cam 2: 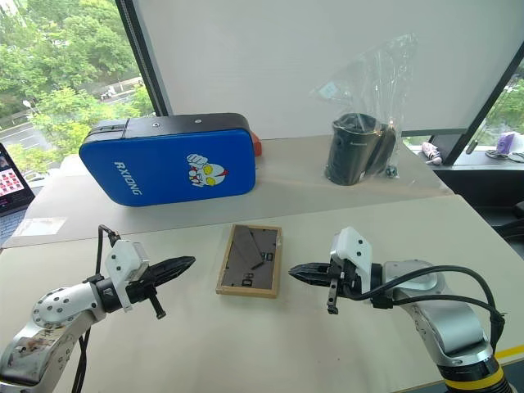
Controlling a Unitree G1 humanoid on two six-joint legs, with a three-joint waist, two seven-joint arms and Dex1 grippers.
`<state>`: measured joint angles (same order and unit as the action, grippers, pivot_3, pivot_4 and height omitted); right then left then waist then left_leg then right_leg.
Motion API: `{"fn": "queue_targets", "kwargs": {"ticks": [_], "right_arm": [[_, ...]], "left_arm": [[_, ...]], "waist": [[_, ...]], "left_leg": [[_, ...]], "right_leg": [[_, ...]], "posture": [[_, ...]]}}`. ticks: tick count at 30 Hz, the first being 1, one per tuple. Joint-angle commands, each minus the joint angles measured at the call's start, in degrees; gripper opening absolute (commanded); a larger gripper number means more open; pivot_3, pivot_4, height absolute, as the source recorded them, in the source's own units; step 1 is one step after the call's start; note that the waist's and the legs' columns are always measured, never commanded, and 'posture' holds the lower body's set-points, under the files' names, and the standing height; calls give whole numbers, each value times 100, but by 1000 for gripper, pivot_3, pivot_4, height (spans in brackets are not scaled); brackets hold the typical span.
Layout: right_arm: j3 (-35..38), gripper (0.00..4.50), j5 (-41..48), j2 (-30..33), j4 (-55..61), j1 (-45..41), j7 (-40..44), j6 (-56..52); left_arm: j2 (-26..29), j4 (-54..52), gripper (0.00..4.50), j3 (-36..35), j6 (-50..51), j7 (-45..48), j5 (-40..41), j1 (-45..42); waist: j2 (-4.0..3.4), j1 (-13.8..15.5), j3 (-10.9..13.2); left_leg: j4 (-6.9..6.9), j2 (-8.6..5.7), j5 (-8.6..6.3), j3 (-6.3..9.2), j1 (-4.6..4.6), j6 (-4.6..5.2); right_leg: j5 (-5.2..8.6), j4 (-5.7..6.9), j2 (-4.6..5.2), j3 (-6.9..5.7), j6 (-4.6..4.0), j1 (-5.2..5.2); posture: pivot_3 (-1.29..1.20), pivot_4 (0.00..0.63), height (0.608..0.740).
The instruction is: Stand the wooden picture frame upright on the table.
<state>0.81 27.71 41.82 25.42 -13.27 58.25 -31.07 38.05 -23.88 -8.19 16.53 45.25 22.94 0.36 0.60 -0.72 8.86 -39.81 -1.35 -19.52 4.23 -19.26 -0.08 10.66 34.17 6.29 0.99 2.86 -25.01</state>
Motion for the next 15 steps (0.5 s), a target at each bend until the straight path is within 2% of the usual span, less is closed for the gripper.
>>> {"fn": "queue_targets", "kwargs": {"ticks": [1, 5, 9, 11, 15], "right_arm": [[-224, 63, -420, 104, -150, -122, -269, 54], [-1115, 63, -1750, 67, -1051, -410, -1109, -81], [-1513, 63, -2240, -376, -1346, -873, -1633, -346], [-1786, 63, -2562, -666, -1488, -1168, -1900, -487], [-2214, 63, -2972, -1138, -1636, -1614, -2150, -703]], "left_arm": [[56, 180, 0, 77, -221, -31, -258, -95], [123, 1359, 0, 919, -1025, -102, -1522, -481], [-211, 2175, 0, 1570, -1425, -284, -2222, -1177], [-445, 2516, 0, 1879, -1558, -411, -2556, -1533], [-641, 2779, 0, 2185, -1727, -458, -2913, -1850]], "waist": [[0, 0, 0], [0, 7, -1], [4, -4, 0], [6, -4, -1], [5, -27, -2]], "left_leg": [[0, 0, 0, 0, 0, 0], [-1, -3, 6, -4, 10, -9], [-2, -4, 12, -4, 2, -21], [-8, -3, 33, -1, -2, -56], [-4, -4, 33, -1, -5, -57]], "right_leg": [[0, 0, 0, 0, 0, 0], [-2, 1, 0, -1, -2, 13], [-3, 6, 0, 0, -2, 2], [-9, 8, 0, -3, -4, 1], [-10, 46, 1, -1, -3, -6]], "posture": [[0, 150, 740], [0, 150, 740], [0, 150, 740], [0, 150, 740], [0, 150, 740]]}}
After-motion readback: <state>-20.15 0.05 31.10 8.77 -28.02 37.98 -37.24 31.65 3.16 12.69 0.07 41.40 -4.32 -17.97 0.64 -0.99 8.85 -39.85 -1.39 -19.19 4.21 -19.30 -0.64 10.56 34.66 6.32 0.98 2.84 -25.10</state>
